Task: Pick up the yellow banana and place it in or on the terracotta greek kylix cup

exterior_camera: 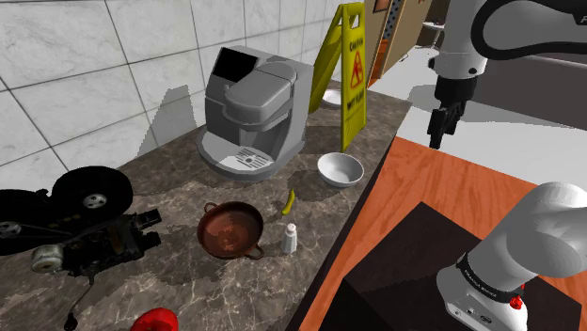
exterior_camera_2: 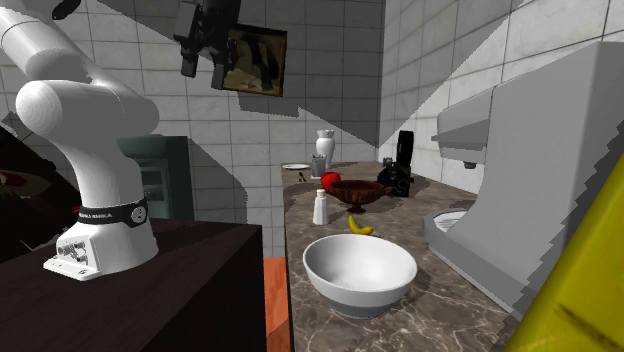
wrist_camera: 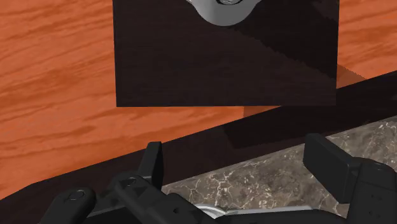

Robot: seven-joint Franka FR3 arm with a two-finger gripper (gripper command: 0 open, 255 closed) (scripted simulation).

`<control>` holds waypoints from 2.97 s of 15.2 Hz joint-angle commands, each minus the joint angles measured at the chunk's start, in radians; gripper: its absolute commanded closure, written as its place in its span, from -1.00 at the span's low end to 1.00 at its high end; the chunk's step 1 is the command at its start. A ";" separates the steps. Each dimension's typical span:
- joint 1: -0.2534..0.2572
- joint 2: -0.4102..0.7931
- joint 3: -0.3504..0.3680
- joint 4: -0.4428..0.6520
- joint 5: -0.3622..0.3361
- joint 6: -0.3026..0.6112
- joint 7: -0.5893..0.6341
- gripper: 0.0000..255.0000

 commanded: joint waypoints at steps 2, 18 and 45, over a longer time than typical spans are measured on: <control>0.000 0.006 0.016 -0.019 0.021 0.026 0.040 -1.00; -0.005 0.362 0.274 -0.107 0.275 0.544 0.620 -1.00; 0.072 1.267 0.271 0.382 0.080 1.102 1.390 -1.00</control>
